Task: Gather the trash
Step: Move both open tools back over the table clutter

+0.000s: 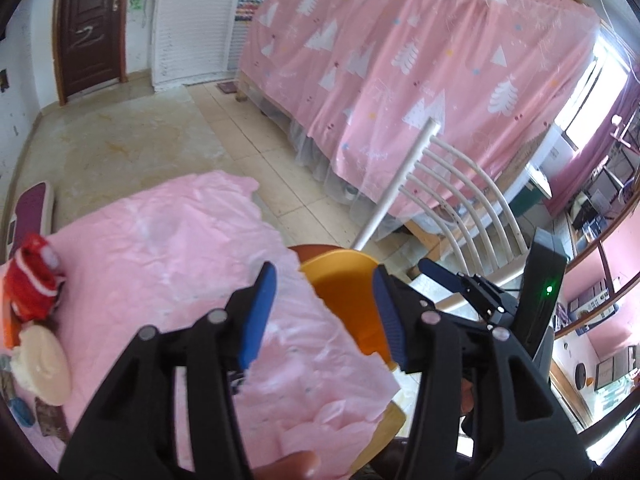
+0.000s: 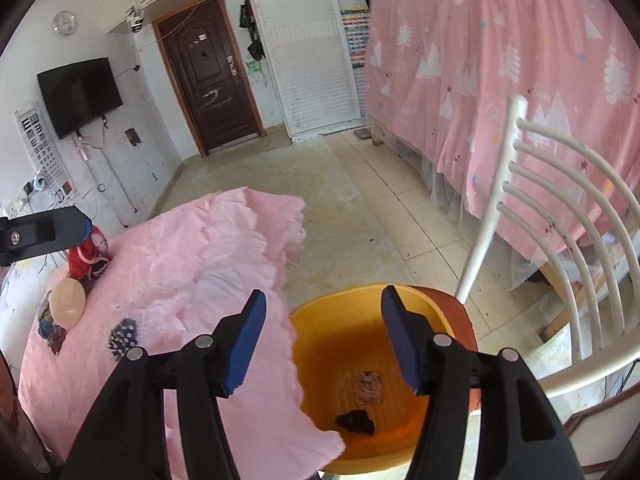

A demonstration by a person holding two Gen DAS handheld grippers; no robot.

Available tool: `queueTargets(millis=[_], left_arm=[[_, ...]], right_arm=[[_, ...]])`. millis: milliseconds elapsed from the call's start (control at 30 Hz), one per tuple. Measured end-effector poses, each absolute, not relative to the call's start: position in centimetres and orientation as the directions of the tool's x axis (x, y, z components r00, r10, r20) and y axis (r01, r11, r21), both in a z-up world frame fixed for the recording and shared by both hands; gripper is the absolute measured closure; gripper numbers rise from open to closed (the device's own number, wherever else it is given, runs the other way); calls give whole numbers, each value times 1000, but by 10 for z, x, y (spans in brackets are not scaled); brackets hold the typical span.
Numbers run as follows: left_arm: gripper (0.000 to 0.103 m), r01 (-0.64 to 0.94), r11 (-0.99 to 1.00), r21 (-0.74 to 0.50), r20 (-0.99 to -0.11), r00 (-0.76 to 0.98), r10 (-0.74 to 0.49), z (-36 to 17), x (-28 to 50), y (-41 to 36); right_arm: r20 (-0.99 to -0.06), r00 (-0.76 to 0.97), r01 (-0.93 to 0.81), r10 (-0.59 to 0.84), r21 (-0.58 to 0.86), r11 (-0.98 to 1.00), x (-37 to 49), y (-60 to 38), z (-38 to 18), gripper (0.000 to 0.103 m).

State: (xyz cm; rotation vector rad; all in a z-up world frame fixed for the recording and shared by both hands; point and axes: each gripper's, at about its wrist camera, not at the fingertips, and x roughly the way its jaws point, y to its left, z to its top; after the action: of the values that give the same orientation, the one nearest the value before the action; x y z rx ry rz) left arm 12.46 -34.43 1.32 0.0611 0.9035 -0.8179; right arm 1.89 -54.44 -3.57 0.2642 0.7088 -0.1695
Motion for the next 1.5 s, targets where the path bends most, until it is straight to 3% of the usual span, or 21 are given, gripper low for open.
queueTargets(millis=[400, 900, 1200, 1500], left_arm=[[55, 541, 788, -292, -682, 459, -569, 27, 143, -247], [45, 391, 870, -302, -660, 572, -486, 33, 159, -128], [41, 287, 916, -280, -665, 631, -400, 29, 169, -64], [41, 176, 950, -259, -709, 633, -311, 3, 184, -15]], right_arm=[[-632, 775, 84, 4, 109, 990, 69, -447, 3, 48], [-641, 761, -85, 97, 50, 995, 127, -316, 18, 47], [-674, 722, -183, 155, 30, 983, 170, -256, 11, 47], [-706, 687, -239, 171, 2, 971, 200, -220, -6, 38]])
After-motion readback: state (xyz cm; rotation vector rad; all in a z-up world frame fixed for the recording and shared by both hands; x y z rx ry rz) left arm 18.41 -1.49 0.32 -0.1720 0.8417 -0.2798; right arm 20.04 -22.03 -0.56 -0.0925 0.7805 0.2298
